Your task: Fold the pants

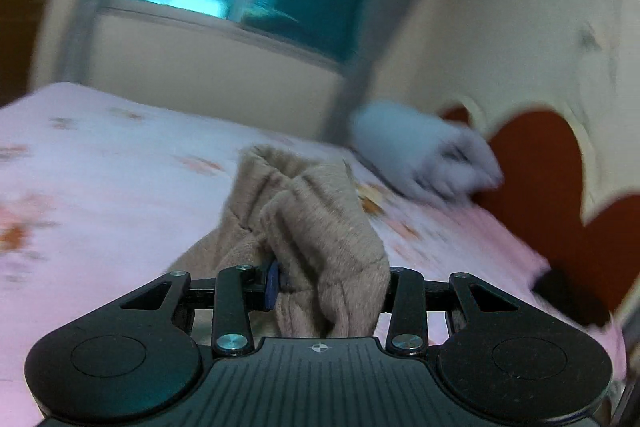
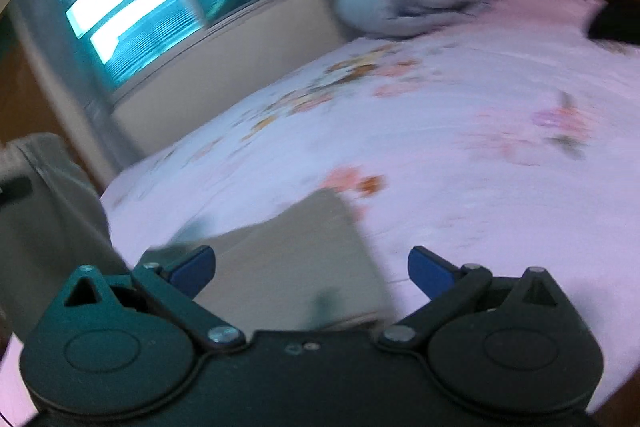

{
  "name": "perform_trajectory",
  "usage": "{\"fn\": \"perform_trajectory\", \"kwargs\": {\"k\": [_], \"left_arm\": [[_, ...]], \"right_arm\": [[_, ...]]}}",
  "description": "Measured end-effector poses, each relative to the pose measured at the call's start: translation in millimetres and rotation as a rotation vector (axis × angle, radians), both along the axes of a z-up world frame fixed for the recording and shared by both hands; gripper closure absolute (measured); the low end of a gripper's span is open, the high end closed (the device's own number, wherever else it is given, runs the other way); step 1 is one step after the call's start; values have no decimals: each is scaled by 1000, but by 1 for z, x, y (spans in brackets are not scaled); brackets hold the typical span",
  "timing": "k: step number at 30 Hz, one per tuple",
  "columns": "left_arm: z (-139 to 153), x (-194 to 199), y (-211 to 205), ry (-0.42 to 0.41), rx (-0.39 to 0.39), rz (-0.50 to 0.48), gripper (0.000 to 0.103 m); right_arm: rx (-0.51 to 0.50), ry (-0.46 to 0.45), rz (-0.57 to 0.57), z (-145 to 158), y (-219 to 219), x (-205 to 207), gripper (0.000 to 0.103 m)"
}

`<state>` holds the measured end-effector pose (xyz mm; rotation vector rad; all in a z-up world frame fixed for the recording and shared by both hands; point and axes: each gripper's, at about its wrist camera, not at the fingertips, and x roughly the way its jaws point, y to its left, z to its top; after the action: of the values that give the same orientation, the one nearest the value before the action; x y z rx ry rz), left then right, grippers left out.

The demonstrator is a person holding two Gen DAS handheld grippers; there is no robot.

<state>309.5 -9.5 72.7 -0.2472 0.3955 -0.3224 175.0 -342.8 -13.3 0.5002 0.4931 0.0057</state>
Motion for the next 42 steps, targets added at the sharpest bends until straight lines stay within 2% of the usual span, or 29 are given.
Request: {"fn": "perform_trajectory", "kwargs": {"k": [3,6,7,8,9,10,12,14,15,16,18,19,23,29,33,35,36,38,40,42], "left_arm": [[-28,18,-81,69,79,-127,64],[-75,25,-148,204,169,-275,55],[-84,21,-159,220,221,-288,54],[-89,8,-167,196,276,-276,54],[-90,-2,-167,170,297,-259,53],[-88,-8,-159,178,275,-252,51],[-76,-18,-134,186,185,-236,47],[-63,-27,-104,159,129,-197,35],[-58,-33,-87,149,104,-181,21],[-53,-39,-67,138,52,-176,13],[-44,-50,-29,106,-50,-151,11],[-42,-56,-13,99,-63,-111,11],[-39,-80,50,101,-60,32,11],[-62,-112,123,157,-86,179,10],[-85,-119,138,203,-124,213,10],[-93,-115,139,207,-140,218,10],[-95,-113,138,207,-146,217,10],[-99,-109,136,207,-150,209,10],[-105,-106,133,236,-120,176,9],[-109,-98,114,262,-13,119,9]], "right_arm": [[64,11,-91,-8,-48,-7,6],[140,48,-165,-19,-90,-16,6],[167,61,-185,-24,-101,-20,6],[202,71,-202,-28,-114,-24,6],[229,68,-215,-31,-123,-27,6],[256,56,-222,-34,-130,-29,6],[340,25,-209,-38,-138,-29,6],[456,10,-144,-42,-135,-22,6],[507,4,-85,-42,-129,-18,6],[537,1,-32,-42,-120,-12,6],[537,11,35,-37,-94,-3,6],[538,18,70,-35,-83,1,6],[535,78,136,-35,-46,10,6],[568,128,24,-41,-45,-5,9],[586,137,33,-45,-40,9,25],[528,172,31,-45,-33,22,27],[496,214,12,-43,-28,27,32],[455,244,12,-43,-20,42,37],[393,296,20,-43,-11,56,58],[362,319,20,-43,-5,62,66]]}}
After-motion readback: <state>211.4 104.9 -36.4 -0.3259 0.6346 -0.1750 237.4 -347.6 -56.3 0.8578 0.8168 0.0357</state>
